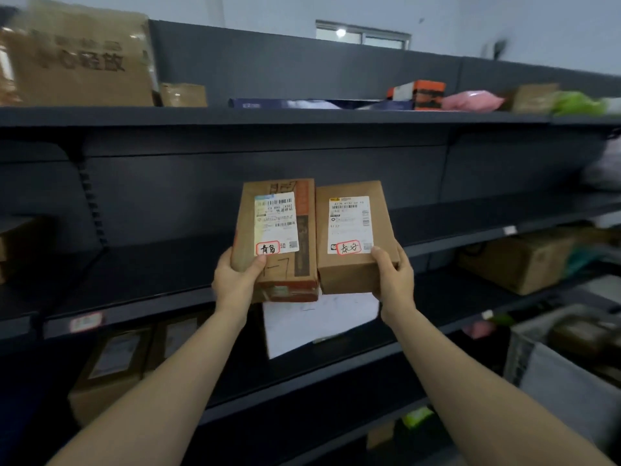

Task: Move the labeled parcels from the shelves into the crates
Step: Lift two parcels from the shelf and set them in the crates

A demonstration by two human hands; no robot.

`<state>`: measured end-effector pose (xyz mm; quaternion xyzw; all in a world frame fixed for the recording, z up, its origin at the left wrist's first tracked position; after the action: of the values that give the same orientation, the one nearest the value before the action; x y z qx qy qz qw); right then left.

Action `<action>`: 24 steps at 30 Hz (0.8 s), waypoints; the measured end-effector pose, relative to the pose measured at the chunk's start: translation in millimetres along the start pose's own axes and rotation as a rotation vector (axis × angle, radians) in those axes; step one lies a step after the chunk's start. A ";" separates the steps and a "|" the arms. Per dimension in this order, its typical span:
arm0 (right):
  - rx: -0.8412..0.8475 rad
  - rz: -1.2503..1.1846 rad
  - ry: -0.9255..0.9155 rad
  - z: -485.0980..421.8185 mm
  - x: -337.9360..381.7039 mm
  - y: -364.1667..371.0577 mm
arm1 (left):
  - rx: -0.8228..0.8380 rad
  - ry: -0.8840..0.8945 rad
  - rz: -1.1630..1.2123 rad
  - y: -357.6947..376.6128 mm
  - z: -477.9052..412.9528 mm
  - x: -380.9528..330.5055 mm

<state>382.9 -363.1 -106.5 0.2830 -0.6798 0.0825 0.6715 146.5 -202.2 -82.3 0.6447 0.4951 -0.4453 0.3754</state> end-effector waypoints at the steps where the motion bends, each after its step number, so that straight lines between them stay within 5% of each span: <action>1: -0.038 -0.001 -0.002 -6.1 2.5 -27.7 | 0.040 0.012 -0.003 27.5 5.0 -0.3; 13: -0.453 -0.029 0.008 -57.4 43.2 -403.6 | 0.602 0.038 0.046 412.7 138.0 9.0; 24: -0.719 0.068 0.122 -76.7 3.8 -620.6 | 0.988 -0.165 -0.008 634.8 250.6 97.9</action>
<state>757.2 -839.1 -262.7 0.0009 -0.6331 -0.1227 0.7643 724.4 -548.9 -228.0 0.7063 0.1961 -0.6775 0.0613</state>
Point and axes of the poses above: each hand's wrist, its own z-axis away from the middle knuckle, its own y-axis out of the palm, x = y × z, the point moved 7 cm from there along -z, towards the middle knuckle, and after that the axes turned 2 degrees about y, right-handed, at the moved point
